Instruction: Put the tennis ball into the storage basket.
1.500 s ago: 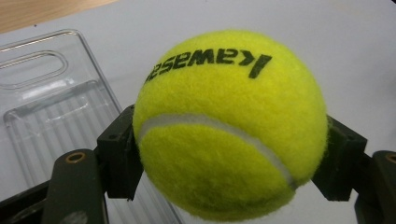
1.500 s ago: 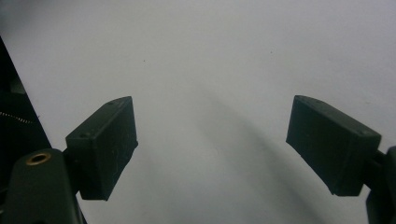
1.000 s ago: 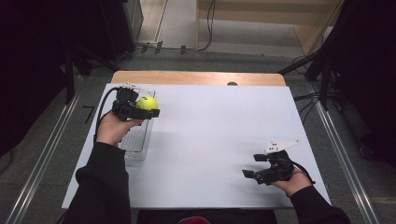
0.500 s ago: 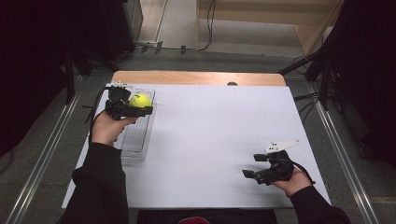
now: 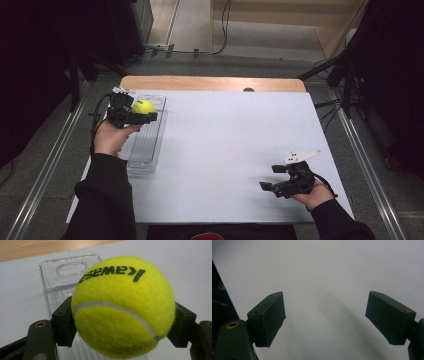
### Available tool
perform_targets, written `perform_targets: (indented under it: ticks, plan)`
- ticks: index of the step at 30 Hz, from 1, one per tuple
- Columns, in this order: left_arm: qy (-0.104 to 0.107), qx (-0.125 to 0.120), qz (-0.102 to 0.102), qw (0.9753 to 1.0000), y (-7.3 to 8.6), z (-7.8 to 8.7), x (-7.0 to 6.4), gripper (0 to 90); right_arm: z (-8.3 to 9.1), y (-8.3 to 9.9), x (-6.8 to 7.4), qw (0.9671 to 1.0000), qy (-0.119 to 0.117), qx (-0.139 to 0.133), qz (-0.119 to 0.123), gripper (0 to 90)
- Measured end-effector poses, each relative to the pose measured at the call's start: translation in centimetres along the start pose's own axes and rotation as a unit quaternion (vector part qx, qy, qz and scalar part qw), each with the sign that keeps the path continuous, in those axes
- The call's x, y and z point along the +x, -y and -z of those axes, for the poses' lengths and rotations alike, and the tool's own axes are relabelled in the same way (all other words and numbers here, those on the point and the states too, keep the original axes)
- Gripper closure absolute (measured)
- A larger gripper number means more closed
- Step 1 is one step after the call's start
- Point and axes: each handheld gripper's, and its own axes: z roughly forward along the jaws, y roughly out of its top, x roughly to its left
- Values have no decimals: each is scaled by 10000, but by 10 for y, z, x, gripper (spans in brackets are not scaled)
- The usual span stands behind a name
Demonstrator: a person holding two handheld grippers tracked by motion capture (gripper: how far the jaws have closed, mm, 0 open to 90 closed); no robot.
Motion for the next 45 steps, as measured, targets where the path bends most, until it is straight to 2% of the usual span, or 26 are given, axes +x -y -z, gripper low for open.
perform_targets:
  ticks: [6, 18, 45]
  plan:
    - [-65, 11, 58, 10000, 2, -1, 5, 256, 0, 0, 0, 10000, 1, 3, 1, 141]
    - [-198, -40, 119, 9997, 5, -6, 7, 255, 0, 0, 0, 10000, 3, 9, 3, 141]
    - [-289, 294, 116, 9991, 16, -31, 12, 253, 0, 0, 0, 10000, 0, 12, -6, 141]
